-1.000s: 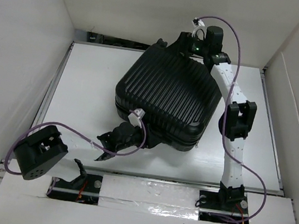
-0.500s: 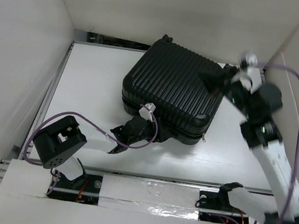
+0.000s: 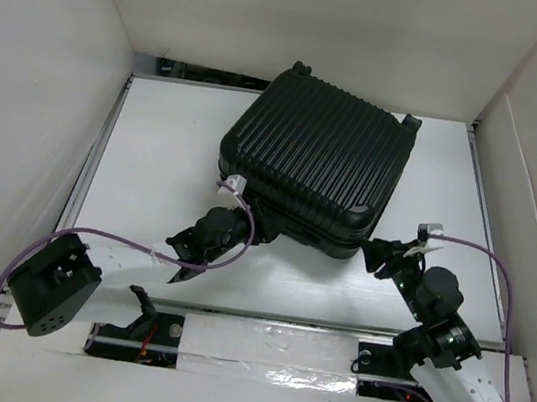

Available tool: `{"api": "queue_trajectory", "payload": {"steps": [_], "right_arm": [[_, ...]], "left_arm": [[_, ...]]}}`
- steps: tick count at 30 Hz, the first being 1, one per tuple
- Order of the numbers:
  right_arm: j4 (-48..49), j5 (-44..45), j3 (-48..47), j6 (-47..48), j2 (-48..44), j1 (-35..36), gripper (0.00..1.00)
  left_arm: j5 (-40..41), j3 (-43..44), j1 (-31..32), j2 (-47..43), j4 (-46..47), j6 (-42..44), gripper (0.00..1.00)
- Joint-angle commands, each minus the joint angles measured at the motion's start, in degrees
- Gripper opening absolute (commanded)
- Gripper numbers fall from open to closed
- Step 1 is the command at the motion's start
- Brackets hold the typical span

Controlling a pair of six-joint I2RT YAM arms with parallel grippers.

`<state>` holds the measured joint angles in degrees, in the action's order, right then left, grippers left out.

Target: Pack the luggage

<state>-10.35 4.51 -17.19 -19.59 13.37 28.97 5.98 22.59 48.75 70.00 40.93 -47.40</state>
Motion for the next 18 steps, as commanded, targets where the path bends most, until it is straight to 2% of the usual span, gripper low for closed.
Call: {"api": "queue_trajectory", "payload": {"steps": [1,3,7,9,10,13,16,18], "right_arm": [[0.23,2.79,-1.00,-0.54,2.70,0.38,0.45],[0.60,3.83,-2.58,0.61,8.50,0.38,0.45],[-0.72,6.81,-5.30,0.44,14.49,1.00,0.44],[-3.35,9.01,-5.66,-2.27,12.84,1.79,0.45],[-4.14,10.07,-5.23,-3.07,8.65,2.66,0.47],[-6.34,11.48,-3.82,-6.50,-0.75,3.20,0.62],[-6.53,10.18,-2.94,-6.42,-2.29,3.20,0.59],[-5.65,9.03,-3.72,-5.38,2.43,3.20,0.57]], "left_arm": [[5.01,-1.76,-1.82,-1.71,-4.00,-0.24,0.48],[4.57,-0.97,-2.70,-0.31,-5.59,-0.59,0.48],[2.29,0.17,-3.31,1.72,-5.60,-1.21,0.47],[1.93,0.00,-3.31,2.16,-5.16,-1.29,0.47],[1.93,-0.18,-3.31,2.07,-4.89,-1.21,0.47],[1.67,-1.41,-3.31,2.07,-4.01,-1.12,0.48],[1.06,-1.85,-3.31,2.42,-2.70,-1.21,0.49],[0.62,-1.76,-3.31,2.60,-2.34,-1.47,0.51]]}}
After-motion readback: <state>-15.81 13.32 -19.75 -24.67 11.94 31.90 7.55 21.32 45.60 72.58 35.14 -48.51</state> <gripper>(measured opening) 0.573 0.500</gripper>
